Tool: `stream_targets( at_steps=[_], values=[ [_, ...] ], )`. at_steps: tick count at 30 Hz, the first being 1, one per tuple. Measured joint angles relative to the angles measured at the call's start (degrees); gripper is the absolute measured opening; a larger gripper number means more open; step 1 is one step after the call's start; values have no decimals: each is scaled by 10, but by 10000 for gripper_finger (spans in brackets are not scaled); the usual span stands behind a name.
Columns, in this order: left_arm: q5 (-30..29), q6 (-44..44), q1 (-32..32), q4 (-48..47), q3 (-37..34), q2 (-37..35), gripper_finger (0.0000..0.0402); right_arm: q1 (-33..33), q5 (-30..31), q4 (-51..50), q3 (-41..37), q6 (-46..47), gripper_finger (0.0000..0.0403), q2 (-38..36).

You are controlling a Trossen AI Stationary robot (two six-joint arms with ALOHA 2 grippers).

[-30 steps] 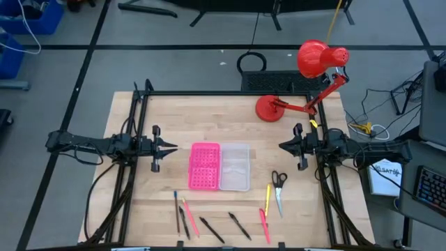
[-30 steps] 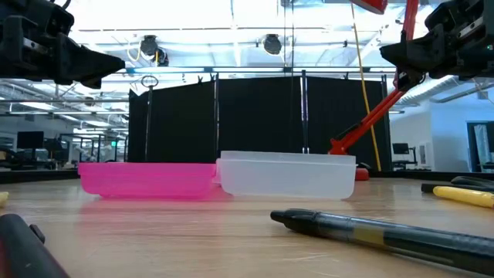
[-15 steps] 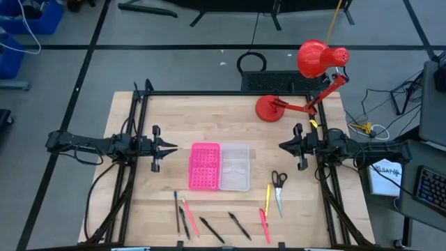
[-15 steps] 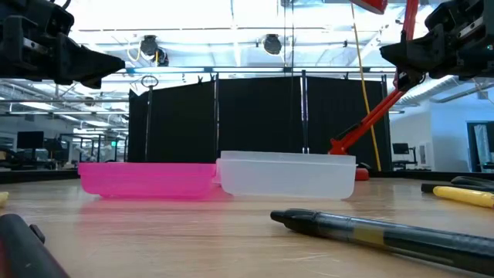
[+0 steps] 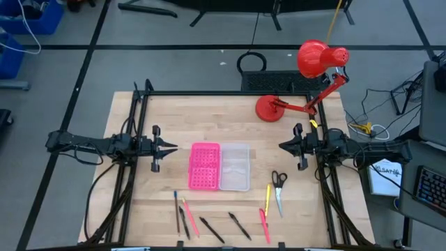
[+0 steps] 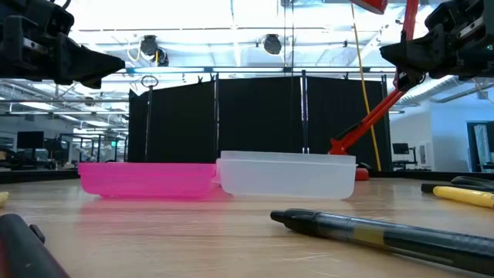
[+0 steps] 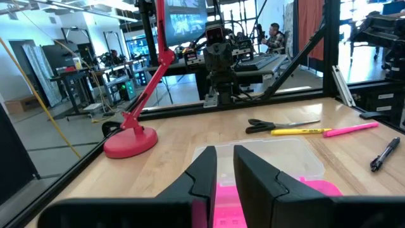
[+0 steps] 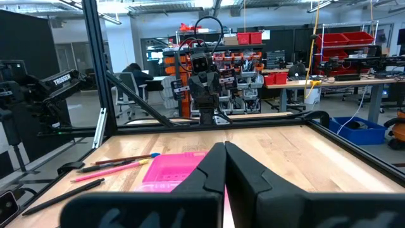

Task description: Pick & place school supplies into a supply box

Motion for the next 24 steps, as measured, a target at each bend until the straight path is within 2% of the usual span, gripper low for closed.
stream_targets(
  at_steps=[24],
  values=[
    [0,0,0,0,0,0,63,0,0,0,0,7,0,0]
  ],
)
